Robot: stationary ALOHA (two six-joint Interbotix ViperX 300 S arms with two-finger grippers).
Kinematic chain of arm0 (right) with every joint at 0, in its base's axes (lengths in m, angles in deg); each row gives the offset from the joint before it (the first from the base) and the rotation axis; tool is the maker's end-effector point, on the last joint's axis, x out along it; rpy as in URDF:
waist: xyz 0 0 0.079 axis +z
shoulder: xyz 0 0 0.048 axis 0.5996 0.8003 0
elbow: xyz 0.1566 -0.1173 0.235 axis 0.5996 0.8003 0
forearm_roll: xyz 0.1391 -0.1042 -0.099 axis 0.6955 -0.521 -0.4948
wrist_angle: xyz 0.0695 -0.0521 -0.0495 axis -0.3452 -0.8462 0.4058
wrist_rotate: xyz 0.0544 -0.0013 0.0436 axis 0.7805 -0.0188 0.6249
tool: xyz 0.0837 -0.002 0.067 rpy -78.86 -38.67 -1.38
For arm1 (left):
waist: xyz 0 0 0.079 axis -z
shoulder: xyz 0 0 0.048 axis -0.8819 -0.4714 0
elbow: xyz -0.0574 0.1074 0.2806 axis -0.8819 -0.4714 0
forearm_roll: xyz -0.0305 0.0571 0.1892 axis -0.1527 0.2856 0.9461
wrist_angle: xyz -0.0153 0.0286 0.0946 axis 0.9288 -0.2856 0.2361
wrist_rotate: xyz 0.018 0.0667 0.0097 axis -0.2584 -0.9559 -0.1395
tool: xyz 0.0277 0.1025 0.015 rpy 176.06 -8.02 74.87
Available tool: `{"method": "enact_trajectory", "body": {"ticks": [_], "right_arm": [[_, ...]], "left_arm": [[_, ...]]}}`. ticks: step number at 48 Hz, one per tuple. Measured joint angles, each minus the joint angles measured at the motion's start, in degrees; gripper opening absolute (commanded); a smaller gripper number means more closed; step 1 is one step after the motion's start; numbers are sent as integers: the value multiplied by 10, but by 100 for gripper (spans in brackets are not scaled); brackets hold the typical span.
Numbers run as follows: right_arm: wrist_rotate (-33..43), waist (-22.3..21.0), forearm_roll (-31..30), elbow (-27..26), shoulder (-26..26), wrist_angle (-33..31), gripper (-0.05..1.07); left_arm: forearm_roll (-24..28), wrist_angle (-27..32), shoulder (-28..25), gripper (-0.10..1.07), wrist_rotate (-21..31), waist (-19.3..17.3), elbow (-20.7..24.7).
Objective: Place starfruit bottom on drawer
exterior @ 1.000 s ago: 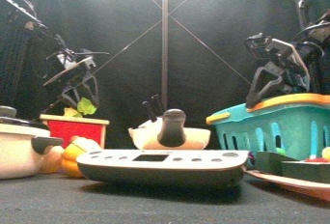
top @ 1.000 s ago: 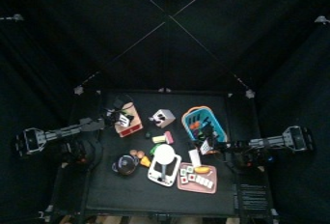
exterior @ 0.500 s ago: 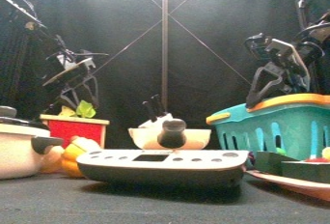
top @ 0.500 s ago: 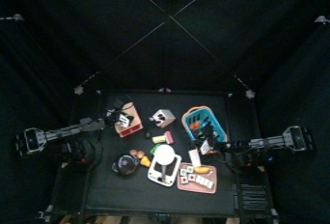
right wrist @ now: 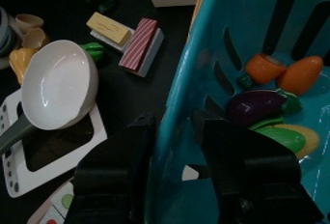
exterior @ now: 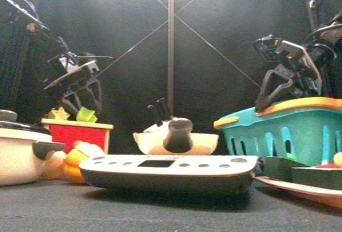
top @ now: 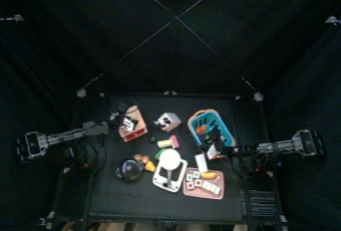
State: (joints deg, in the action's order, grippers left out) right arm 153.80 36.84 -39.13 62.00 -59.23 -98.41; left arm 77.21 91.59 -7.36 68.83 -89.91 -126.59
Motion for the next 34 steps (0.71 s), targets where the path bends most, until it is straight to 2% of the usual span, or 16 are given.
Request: {"method": "enact_trajectory", "body": {"ticks": [23,34], "right_arm": [[0,0,0,0,0,-1,75],[-1,0,1,0,1,0,75]], "left_arm": [[6,-1,17,90,0,18,19],[6,-25,29,90,0,20,19]]}}
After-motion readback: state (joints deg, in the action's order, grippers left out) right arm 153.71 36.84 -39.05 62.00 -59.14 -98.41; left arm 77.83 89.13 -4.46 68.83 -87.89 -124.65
